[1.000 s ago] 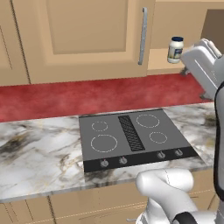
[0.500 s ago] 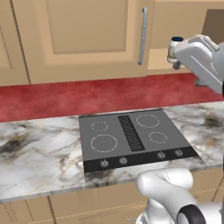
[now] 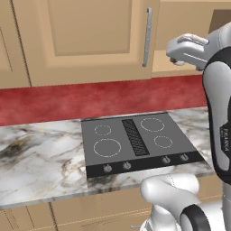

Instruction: Move the ketchup and mayonnaise from the cabinet to the dining counter.

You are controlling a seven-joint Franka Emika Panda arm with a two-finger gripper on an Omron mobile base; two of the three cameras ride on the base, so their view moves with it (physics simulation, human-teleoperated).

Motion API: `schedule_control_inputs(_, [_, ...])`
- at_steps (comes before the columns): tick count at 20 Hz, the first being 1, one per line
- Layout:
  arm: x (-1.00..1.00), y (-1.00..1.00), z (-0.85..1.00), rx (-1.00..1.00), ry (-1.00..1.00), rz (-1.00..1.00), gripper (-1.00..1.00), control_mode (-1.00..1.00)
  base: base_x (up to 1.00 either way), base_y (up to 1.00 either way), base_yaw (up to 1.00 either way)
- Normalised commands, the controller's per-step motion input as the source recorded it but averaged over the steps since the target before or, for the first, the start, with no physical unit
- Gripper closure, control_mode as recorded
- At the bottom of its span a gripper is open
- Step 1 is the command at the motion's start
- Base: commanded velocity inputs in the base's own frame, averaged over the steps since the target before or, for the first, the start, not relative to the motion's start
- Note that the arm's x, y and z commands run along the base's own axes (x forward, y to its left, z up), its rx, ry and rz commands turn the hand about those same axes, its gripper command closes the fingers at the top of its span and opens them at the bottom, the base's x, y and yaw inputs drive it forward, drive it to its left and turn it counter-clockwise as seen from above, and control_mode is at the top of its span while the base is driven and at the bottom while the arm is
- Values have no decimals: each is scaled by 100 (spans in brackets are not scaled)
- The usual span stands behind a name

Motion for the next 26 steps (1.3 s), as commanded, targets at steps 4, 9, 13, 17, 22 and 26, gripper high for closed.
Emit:
schedule_control_inputs(4, [44,0,7,-14,-7,4,-100,-100,0,0,0])
schedule_control_inputs(9, [47,1,10,-8,0,6,-100,-100,0,0,0])
schedule_control_inputs(13, [41,9,17,-8,1,3,-100,-100,0,0,0])
schedule_control_inputs(17, [37,11,16,-7,4,0,-100,-100,0,0,0])
schedule_control_inputs(22, [36,8,5,-9,0,0,-100,-100,0,0,0])
schedule_control_inputs(26, [30,-1,0,0,0,0,-100,-100,0,0,0])
